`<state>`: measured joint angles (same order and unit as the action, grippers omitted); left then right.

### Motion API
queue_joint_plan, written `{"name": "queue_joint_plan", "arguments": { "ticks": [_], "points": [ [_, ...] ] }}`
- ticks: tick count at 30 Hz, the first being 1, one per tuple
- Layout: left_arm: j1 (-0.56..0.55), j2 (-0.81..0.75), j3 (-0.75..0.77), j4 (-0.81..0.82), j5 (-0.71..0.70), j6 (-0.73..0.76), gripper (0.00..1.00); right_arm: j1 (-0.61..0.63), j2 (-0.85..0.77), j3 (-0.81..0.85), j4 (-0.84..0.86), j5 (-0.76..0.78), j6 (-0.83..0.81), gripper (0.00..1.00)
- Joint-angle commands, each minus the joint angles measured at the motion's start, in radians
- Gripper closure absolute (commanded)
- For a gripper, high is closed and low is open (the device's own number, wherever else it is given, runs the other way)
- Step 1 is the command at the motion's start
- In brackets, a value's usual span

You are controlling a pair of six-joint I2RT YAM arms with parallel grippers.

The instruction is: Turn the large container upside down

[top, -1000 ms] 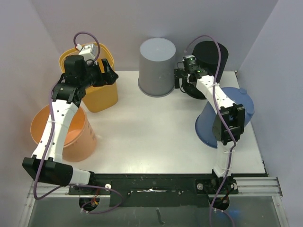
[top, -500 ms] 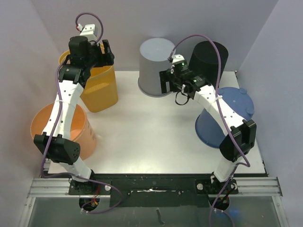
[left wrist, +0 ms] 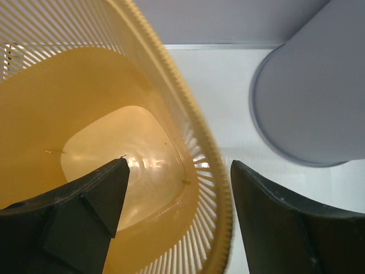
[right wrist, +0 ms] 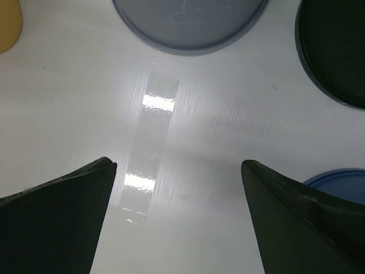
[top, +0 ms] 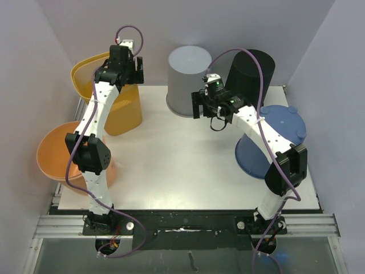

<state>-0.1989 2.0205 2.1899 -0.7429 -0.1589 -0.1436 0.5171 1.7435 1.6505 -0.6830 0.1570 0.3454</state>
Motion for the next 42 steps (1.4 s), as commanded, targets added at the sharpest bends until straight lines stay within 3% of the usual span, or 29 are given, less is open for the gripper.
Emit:
{"name": "queue_joint_plan", "arguments": {
  "ticks": [1, 4, 7, 12, 17, 19, 21, 27, 32, 37, 42],
  "points": [
    [-0.023, -0.033, -0.004, 0.003, -0.033, 0.029, 0.32, 0.007, -0.027, 0.016, 0.031, 0.017, -0.011, 0.02],
    [-0.023, -0.04, -0.021, 0.005, -0.013, 0.021, 0.43, 0.006, -0.027, 0.019, 0.03, 0.03, -0.011, 0.02],
    [-0.038, -0.041, -0.035, 0.01, 0.028, 0.007, 0.47, 0.008, -0.032, 0.02, 0.026, 0.05, -0.008, 0.02],
    [-0.073, -0.034, -0.034, -0.005, 0.012, 0.018, 0.69, 0.01, -0.06, -0.009, 0.03, 0.08, 0.003, 0.02],
    [-0.114, -0.071, -0.053, 0.007, 0.013, 0.008, 0.73, 0.009, -0.08, -0.031, 0.023, 0.084, 0.009, 0.02],
    [-0.151, -0.091, -0.06, 0.005, -0.009, 0.014, 0.81, 0.009, -0.083, -0.029, 0.012, 0.095, 0.009, 0.02],
    [-0.189, -0.107, -0.054, -0.011, -0.029, 0.016, 1.0, 0.009, -0.09, -0.034, 0.012, 0.104, 0.01, 0.02],
    [-0.274, -0.112, 0.074, -0.214, 0.047, 0.006, 1.0, 0.006, -0.109, -0.015, -0.008, 0.128, 0.003, 0.02],
    [-0.386, -0.253, -0.11, -0.203, 0.047, -0.05, 1.0, -0.014, -0.125, 0.013, -0.041, 0.163, 0.014, 0.02],
    [-0.512, -0.414, -0.336, -0.04, 0.18, -0.159, 1.0, -0.086, -0.21, -0.032, -0.039, 0.121, 0.018, 0.02],
    [-0.54, -0.473, -0.419, 0.259, 0.506, -0.318, 1.0, -0.189, -0.305, -0.016, -0.068, 0.089, 0.033, 0.02]
  ]
}}
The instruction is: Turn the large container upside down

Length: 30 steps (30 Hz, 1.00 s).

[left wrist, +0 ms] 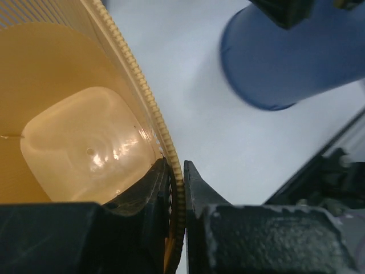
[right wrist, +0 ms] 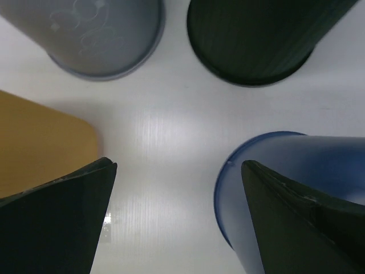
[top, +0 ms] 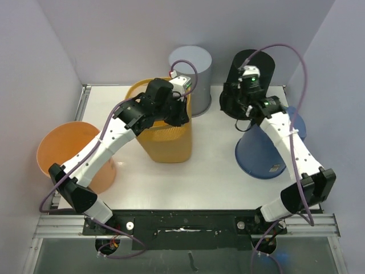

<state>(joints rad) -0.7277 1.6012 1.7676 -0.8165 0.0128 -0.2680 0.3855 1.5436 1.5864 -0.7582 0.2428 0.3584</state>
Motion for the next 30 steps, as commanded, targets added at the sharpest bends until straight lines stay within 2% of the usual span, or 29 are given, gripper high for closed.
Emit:
{"name": "queue_joint_plan", "arguments": {
  "ticks": [1, 3, 5, 8, 11, 13, 15, 18, 20, 22, 25, 27, 30],
  "points": [
    [-0.011, -0.048, 0.018, 0.345, 0.372, -0.21, 1.0, -0.058, -0.113, 0.072, -0.008, 0.018, 0.015, 0.02],
    [-0.002, -0.045, 0.026, 0.387, 0.462, -0.251, 1.0, -0.058, -0.132, 0.106, -0.02, 0.028, 0.007, 0.02],
    [0.022, -0.069, -0.04, 0.514, 0.574, -0.34, 1.0, -0.058, -0.157, 0.116, -0.015, 0.025, -0.002, 0.02],
    [0.092, -0.125, -0.251, 0.91, 0.728, -0.582, 1.0, -0.059, -0.197, 0.098, 0.003, 0.026, -0.02, 0.02],
    [0.17, -0.145, -0.447, 1.308, 0.809, -0.847, 1.0, -0.062, -0.221, 0.085, -0.004, 0.058, -0.034, 0.02],
    [0.203, -0.144, -0.52, 1.431, 0.832, -0.926, 1.0, -0.063, -0.234, 0.08, -0.012, 0.066, -0.042, 0.02],
    [0.222, -0.145, -0.566, 1.464, 0.854, -0.945, 1.0, -0.062, -0.241, 0.079, -0.027, 0.06, -0.049, 0.02],
    [0.248, -0.16, -0.606, 1.409, 0.873, -0.9, 1.0, -0.062, -0.245, 0.073, -0.046, 0.044, -0.05, 0.03],
    [0.271, -0.178, -0.615, 1.306, 0.875, -0.831, 1.0, -0.063, -0.251, 0.06, -0.052, 0.029, -0.045, 0.02],
    [0.29, -0.195, -0.6, 1.133, 0.866, -0.723, 1.0, -0.062, -0.259, 0.043, -0.053, 0.008, -0.039, 0.02],
    [0.304, -0.204, -0.532, 0.838, 0.795, -0.497, 0.67, -0.06, -0.264, 0.01, -0.053, -0.018, -0.024, 0.02],
    [0.305, -0.201, -0.501, 0.684, 0.741, -0.386, 0.57, -0.061, -0.264, -0.01, -0.052, -0.034, -0.015, 0.02],
    [0.31, -0.196, -0.48, 0.549, 0.675, -0.268, 0.43, -0.06, -0.26, -0.031, -0.057, -0.06, 0.001, 0.02]
  ]
}}
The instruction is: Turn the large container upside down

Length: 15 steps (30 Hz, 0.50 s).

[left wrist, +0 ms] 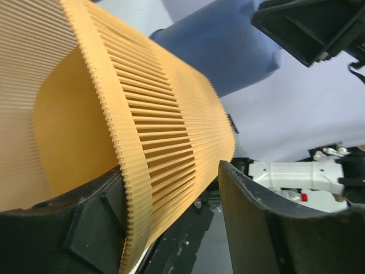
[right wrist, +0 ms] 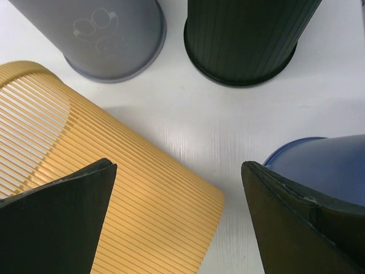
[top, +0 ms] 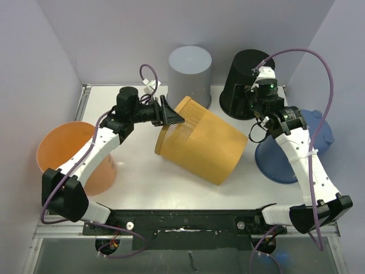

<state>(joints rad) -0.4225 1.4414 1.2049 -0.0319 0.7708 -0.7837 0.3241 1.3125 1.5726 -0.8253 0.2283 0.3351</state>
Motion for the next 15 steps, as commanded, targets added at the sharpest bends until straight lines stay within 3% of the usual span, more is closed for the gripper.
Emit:
{"name": "queue_joint_plan", "arguments": {
  "ticks": [1, 6, 15],
  "points": [
    [0.005, -0.032, 0.091, -0.282, -0.114, 0.292, 0.39, 0.002, -0.027, -0.022, 0.01, -0.056, 0.03, 0.02],
    [0.007, -0.003, 0.174, -0.5, -0.292, 0.452, 0.32, 0.004, -0.033, -0.038, -0.037, -0.093, 0.088, 0.02],
    [0.007, 0.015, 0.231, -0.601, -0.443, 0.561, 0.32, 0.092, -0.104, -0.162, -0.145, 0.055, 0.355, 0.02]
  ]
}}
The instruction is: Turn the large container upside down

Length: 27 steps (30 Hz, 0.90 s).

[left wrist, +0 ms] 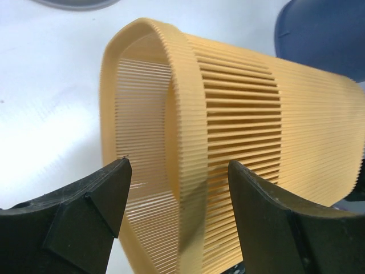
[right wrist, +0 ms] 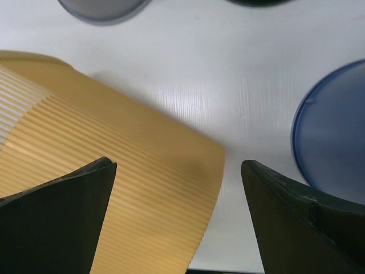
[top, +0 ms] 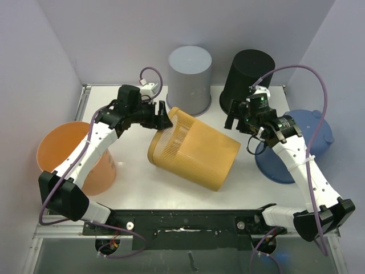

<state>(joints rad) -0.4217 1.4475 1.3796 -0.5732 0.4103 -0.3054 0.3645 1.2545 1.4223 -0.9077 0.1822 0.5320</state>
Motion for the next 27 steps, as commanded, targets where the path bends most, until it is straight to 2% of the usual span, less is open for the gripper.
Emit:
{"name": "queue_joint_plan", "arguments": {
  "ticks": [1, 3, 6, 13, 18, 27],
  "points": [
    [0.006, 0.007, 0.058, -0.057, -0.084, 0.086, 0.32, 0.054, -0.041, -0.01, -0.101, 0.124, 0.206, 0.02],
    [0.006, 0.003, 0.06, -0.055, -0.082, 0.088, 0.32, 0.058, -0.023, -0.004, -0.182, 0.107, 0.249, 0.02],
    [0.006, -0.005, 0.056, -0.055, -0.091, 0.087, 0.32, 0.095, -0.039, -0.033, -0.2, 0.074, 0.286, 0.02],
    [0.006, -0.02, 0.059, -0.066, -0.144, 0.093, 0.33, 0.087, -0.219, -0.239, -0.02, -0.099, 0.345, 0.02],
    [0.008, -0.024, 0.091, -0.078, -0.17, 0.106, 0.33, 0.083, -0.259, -0.37, 0.096, -0.201, 0.402, 0.02],
    [0.019, -0.034, 0.119, -0.118, -0.18, 0.113, 0.32, 0.04, -0.273, -0.411, 0.166, -0.319, 0.406, 0.02]
  ]
}}
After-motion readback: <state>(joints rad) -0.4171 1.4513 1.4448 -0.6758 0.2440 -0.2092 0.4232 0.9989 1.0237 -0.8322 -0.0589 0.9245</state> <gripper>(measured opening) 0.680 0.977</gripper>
